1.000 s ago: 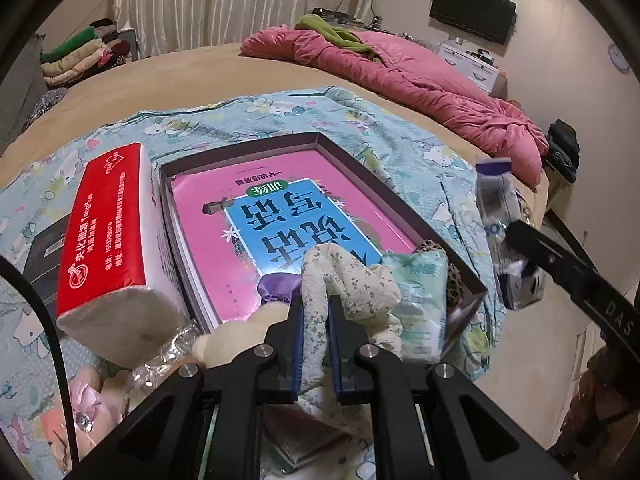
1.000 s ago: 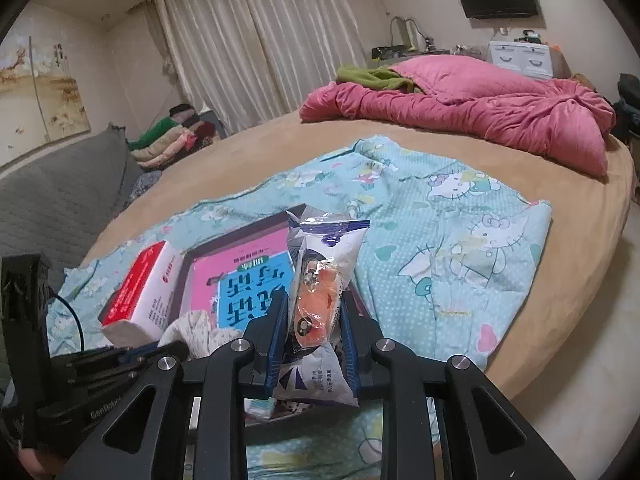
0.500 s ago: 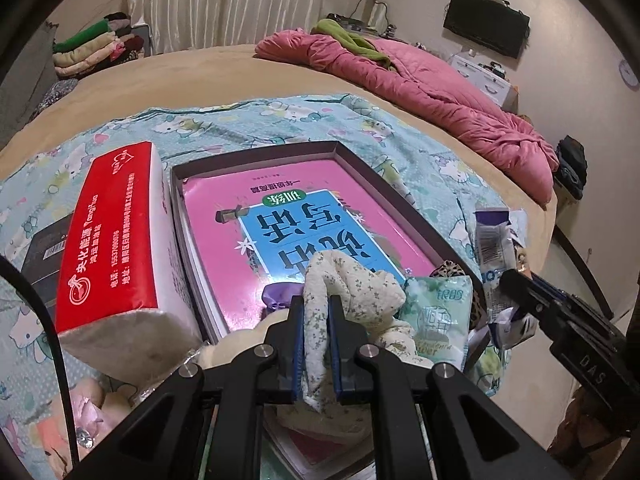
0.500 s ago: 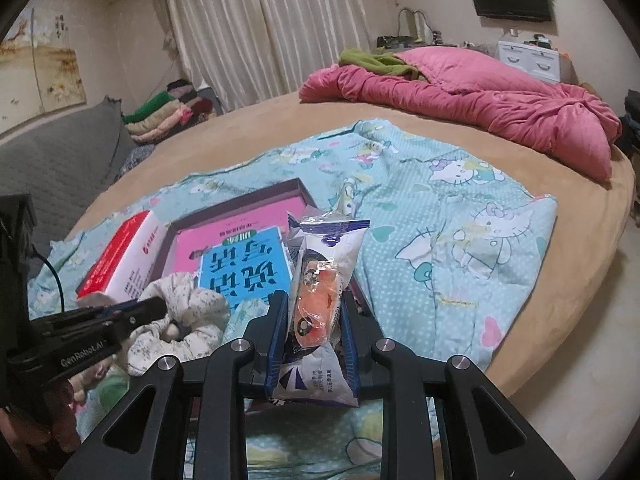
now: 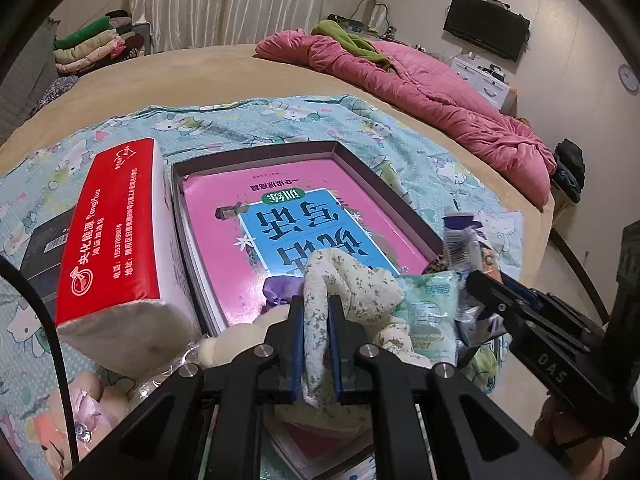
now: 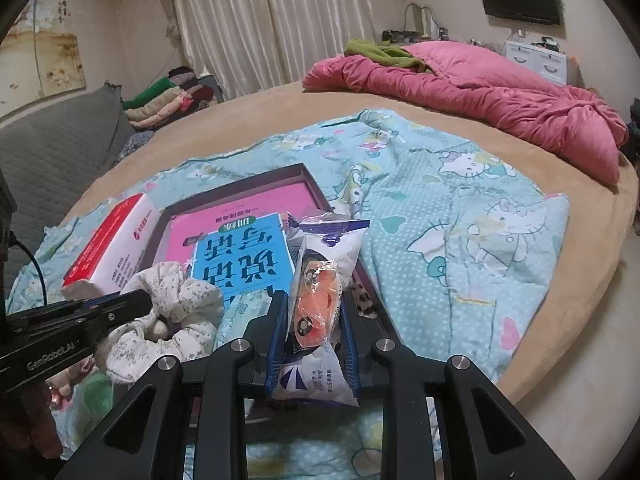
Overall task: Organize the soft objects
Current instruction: 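Lower and open right tool to drop the snack bag while left tool releases the scrunchie on the tray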
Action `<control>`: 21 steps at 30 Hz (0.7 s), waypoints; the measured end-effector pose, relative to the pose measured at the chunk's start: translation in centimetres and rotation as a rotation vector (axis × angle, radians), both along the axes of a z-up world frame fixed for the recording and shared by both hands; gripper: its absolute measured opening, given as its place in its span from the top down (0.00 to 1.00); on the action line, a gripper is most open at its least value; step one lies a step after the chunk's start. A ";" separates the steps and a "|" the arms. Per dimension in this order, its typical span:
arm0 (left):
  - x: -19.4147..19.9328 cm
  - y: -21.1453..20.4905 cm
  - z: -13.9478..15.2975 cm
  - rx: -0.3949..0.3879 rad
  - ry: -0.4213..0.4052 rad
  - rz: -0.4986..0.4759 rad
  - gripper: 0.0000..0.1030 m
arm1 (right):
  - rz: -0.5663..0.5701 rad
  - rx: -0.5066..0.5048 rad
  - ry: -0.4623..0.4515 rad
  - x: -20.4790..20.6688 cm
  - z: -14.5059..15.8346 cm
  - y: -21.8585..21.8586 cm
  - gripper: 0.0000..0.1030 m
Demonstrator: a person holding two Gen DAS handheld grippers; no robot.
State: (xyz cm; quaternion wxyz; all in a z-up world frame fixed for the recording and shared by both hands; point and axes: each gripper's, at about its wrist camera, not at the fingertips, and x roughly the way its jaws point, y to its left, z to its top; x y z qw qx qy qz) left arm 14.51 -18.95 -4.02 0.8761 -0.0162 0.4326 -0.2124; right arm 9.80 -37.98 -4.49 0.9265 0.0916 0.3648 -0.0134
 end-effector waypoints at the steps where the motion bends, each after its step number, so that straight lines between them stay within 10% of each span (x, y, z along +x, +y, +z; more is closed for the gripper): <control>1: 0.0 0.0 0.0 0.001 0.001 0.001 0.89 | 0.004 0.003 0.002 0.2 -0.1 0.2 0.75; 21: -0.2 0.1 0.0 0.006 0.002 -0.004 0.89 | 0.027 0.033 0.027 2.1 -1.5 1.0 0.72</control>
